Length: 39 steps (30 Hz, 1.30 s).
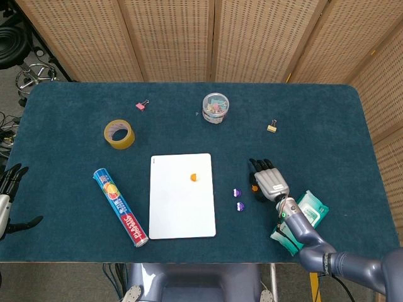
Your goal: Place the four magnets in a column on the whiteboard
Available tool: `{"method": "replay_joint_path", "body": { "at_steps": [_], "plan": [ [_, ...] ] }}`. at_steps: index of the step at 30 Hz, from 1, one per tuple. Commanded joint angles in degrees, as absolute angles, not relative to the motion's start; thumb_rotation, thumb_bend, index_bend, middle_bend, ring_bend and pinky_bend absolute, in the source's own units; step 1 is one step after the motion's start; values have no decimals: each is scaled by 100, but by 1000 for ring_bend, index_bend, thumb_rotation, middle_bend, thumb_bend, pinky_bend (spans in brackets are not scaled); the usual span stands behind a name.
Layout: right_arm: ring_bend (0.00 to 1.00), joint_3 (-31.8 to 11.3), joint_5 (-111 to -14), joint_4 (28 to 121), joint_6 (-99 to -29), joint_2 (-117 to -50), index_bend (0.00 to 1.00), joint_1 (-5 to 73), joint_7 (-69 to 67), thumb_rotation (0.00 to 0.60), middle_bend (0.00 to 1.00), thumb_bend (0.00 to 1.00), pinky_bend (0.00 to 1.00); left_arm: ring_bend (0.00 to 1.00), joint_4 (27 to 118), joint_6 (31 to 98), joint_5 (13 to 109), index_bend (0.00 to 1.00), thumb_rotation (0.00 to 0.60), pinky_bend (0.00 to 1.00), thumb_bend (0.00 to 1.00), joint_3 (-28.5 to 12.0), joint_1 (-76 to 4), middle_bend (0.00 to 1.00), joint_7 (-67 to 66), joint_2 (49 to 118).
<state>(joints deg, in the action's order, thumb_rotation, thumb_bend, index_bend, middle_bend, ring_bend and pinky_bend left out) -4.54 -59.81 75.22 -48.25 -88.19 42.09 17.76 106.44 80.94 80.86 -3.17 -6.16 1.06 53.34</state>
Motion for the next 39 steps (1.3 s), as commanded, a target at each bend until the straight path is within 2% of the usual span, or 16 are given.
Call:
{"method": "replay_joint_path", "body": {
  "at_steps": [1, 17, 27, 34, 39],
  "plan": [
    [0, -472, -5985, 7518, -4815, -8817, 414, 4203, 1772, 600, 0, 263, 0, 0, 10646, 8102, 8083, 0, 600, 0, 0, -319, -612, 0, 106, 5336],
    [0, -595, -5887, 7336, -4670, -8949, 443, 4228, 1785, 600, 0, 271, 0, 0, 10644, 8110, 8092, 0, 600, 0, 0, -315, -606, 0, 140, 5330],
    [0, -632, -5856, 7271, -4613, -8991, 464, 4225, 1762, 600, 0, 358, 0, 0, 10646, 8109, 8091, 0, 600, 0, 0, -314, -607, 0, 140, 5331],
    [0, -611, -5879, 7246, -4584, -8999, 481, 4201, 1750, 600, 0, 362, 0, 0, 10651, 8109, 8098, 0, 600, 0, 0, -309, -608, 0, 123, 5332],
    [0, -603, -5931, 7184, -4605, -9037, 527, 4163, 1688, 600, 0, 362, 0, 0, 10652, 8105, 8091, 0, 600, 0, 0, -310, -608, 0, 126, 5333]
  ]
}}
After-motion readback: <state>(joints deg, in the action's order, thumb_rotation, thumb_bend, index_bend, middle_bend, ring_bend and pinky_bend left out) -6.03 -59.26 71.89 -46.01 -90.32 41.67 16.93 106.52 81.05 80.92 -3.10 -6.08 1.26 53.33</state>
